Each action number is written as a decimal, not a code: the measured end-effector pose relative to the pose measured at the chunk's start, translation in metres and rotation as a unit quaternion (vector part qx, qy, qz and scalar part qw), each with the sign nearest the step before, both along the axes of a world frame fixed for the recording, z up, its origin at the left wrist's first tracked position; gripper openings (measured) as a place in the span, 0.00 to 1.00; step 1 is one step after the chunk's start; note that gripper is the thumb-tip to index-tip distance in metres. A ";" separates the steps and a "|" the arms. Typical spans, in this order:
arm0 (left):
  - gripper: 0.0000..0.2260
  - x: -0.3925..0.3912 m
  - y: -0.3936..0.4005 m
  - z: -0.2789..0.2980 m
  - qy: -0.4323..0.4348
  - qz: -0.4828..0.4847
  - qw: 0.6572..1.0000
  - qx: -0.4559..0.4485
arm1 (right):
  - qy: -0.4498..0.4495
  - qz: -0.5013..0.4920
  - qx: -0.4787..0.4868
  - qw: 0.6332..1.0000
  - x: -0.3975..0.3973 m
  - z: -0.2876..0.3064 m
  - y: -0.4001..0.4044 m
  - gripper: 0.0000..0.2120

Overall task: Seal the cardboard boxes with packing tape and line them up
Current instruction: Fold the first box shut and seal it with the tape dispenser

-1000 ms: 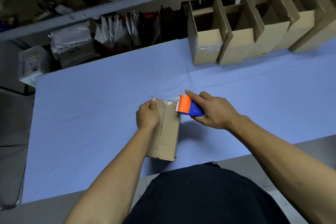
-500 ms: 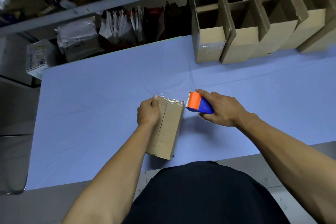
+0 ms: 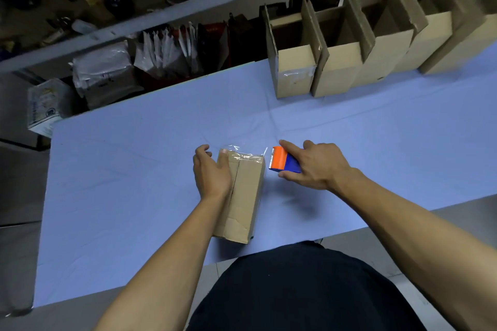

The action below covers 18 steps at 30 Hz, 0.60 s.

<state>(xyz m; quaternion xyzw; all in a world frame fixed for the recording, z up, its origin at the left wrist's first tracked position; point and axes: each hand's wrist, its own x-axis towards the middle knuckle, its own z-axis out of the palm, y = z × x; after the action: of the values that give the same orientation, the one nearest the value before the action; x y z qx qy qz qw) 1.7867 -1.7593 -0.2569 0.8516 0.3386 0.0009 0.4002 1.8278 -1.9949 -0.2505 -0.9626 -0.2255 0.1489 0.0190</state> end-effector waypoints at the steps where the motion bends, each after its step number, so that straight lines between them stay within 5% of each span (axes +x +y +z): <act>1: 0.20 0.001 -0.002 0.000 0.012 -0.007 1.000 -0.005 | -0.007 0.006 -0.015 1.000 0.001 0.003 0.008 0.38; 7: 0.18 -0.004 0.000 -0.006 0.034 -0.025 0.999 -0.034 | -0.028 -0.010 -0.085 0.996 0.007 0.030 0.045 0.29; 11: 0.20 -0.004 0.001 -0.006 0.037 0.000 0.999 -0.038 | -0.029 -0.005 -0.156 0.987 0.014 0.045 0.077 0.12; 18: 0.20 -0.011 -0.002 -0.011 0.010 0.001 0.998 -0.067 | 0.041 -0.024 -0.178 0.983 0.006 0.023 0.088 0.07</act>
<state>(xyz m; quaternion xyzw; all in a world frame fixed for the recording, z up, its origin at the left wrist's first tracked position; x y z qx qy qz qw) 1.7756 -1.7608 -0.2675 0.8226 0.3424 -0.0301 0.4530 1.8335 -1.9071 -0.2278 -0.9487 -0.1714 0.2255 -0.1402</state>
